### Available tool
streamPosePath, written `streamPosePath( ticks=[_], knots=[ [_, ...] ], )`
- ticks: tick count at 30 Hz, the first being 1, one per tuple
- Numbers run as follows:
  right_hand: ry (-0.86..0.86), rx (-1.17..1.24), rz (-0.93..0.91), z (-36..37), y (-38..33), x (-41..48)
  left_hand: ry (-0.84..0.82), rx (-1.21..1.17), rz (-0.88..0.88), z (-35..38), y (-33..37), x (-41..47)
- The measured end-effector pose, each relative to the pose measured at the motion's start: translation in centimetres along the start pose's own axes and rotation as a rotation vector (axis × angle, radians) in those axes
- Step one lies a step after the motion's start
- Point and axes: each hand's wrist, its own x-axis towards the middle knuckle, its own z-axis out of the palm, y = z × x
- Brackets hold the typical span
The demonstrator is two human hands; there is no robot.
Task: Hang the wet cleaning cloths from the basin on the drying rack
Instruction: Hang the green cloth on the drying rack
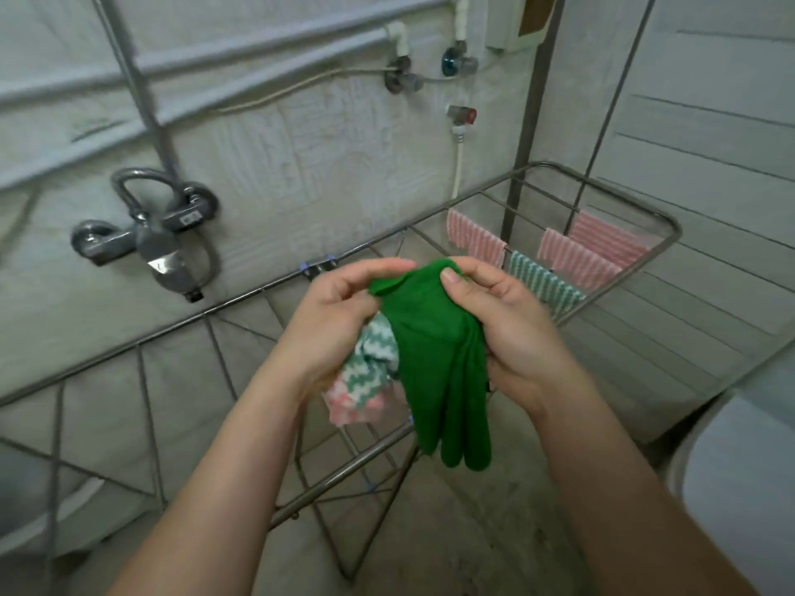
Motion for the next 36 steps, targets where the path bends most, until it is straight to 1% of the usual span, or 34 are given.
streamPosePath(
  ticks=[2,3,5,6,7,8,10,12,14,16,17,19,20,22,24,26,28,30,33,35,36],
  knots=[
    [-0.040,-0.049,0.004,1.5,0.1,0.9,0.115,0.102,0.014,-1.2,0.6,0.0],
    [-0.060,-0.073,0.000,2.1,0.0,1.4,0.113,0.138,0.025,-1.7,1.0,-0.1],
    [-0.111,-0.152,-0.032,3.4,0.0,2.3,0.039,0.222,0.014,-2.9,1.9,-0.5],
    [-0.135,-0.215,-0.059,4.0,0.0,2.9,0.009,0.265,0.004,-3.6,2.3,-0.7],
    [-0.159,-0.281,-0.091,4.7,0.0,3.3,0.012,0.302,0.008,-4.4,2.5,-0.8],
    [-0.175,-0.357,-0.128,5.2,0.1,3.7,0.056,0.338,0.029,-5.5,2.7,-0.7],
    [-0.219,-0.539,-0.155,6.1,0.2,4.5,0.198,0.435,0.106,-8.0,2.8,-0.5],
    [-0.328,-0.769,-0.106,6.8,0.4,5.2,0.321,0.526,0.189,-10.3,3.1,-0.3],
    [-0.415,-1.003,-0.060,7.1,1.2,5.8,0.389,0.596,0.258,-11.7,3.5,-0.3],
    [-0.433,-1.216,-0.010,7.0,2.2,6.4,0.447,0.608,0.273,-13.2,3.8,-0.5],
    [-0.434,-1.275,0.045,6.8,2.4,6.4,0.477,0.611,0.261,-14.0,3.8,-0.7],
    [-0.454,-1.292,0.159,7.0,3.2,6.7,0.511,0.637,0.209,-16.7,3.4,-1.5],
    [-0.461,-1.253,0.201,7.2,3.6,7.0,0.515,0.674,0.177,-18.1,2.9,-1.9],
    [-0.473,-1.086,0.294,7.9,4.3,7.3,0.527,0.755,0.108,-20.2,1.4,-2.6],
    [-0.491,-0.942,0.353,9.4,5.8,7.6,0.586,0.804,0.048,-22.4,-0.6,-3.2],
    [-0.509,-0.913,0.359,11.3,7.5,7.8,0.644,0.833,-0.001,-24.4,-2.4,-3.8],
    [-0.509,-0.904,0.358,12.1,8.4,7.7,0.661,0.843,-0.040,-25.2,-3.8,-3.7],
    [-0.499,-0.928,0.349,12.6,9.1,7.7,0.663,0.819,-0.041,-25.9,-4.8,-3.2],
    [-0.469,-0.981,0.310,12.7,9.1,7.1,0.625,0.756,0.005,-25.9,-5.5,-1.7],
    [-0.445,-0.939,0.271,12.7,8.7,6.5,0.611,0.682,0.078,-25.5,-5.8,-0.3],
    [-0.452,-0.901,0.250,13.0,8.4,6.2,0.630,0.673,0.123,-25.2,-5.4,0.0]
  ],
)
